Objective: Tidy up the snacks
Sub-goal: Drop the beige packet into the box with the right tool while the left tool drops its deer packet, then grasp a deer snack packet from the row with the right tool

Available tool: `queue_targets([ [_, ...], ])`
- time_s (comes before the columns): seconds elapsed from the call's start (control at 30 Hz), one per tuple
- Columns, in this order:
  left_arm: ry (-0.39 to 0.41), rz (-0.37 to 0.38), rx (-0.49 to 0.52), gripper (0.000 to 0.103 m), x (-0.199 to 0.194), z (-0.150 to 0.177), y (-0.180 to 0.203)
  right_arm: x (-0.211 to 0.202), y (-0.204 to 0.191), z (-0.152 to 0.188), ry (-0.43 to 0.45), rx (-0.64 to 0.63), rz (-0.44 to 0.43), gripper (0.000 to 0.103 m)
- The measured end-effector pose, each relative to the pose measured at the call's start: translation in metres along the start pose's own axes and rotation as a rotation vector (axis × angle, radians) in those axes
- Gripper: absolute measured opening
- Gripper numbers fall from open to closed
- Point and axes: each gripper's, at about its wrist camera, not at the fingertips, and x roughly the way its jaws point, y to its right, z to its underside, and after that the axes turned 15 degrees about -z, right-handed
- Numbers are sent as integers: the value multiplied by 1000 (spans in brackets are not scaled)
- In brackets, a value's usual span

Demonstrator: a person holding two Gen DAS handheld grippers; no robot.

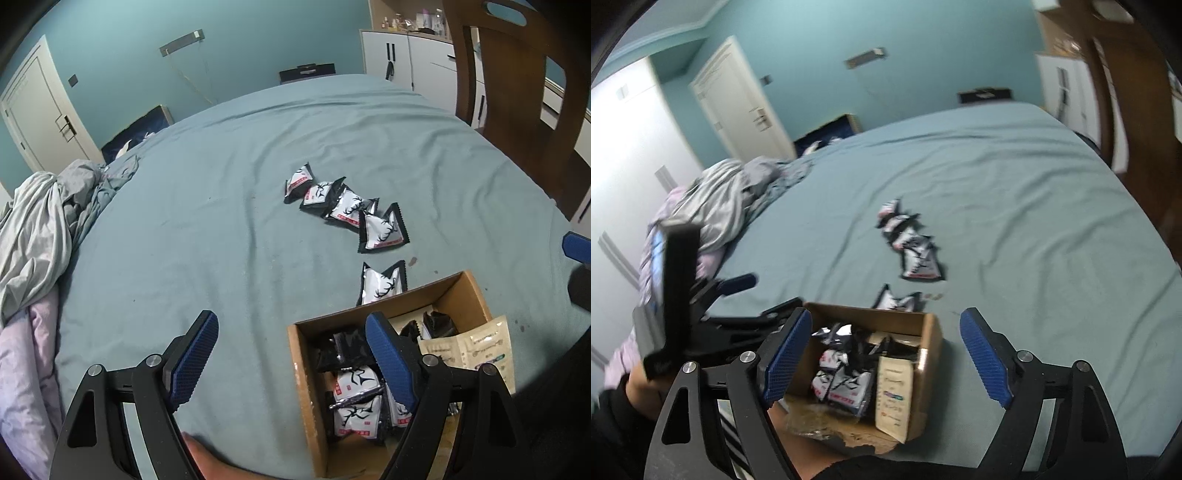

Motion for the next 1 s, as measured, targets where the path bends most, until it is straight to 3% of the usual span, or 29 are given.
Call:
queue_targets([
  [0.6, -48, 25, -18, 84, 0, -1, -2, 8, 5, -13, -45, 70, 26, 82],
  [0.8, -47, 60, -23, 87, -4, -4, 0, 6, 16, -28, -2, 91, 3, 82],
  [1.0, -105, 67, -4, 88, 7, -6, 8, 31, 50, -37, -58, 230, 43, 82],
])
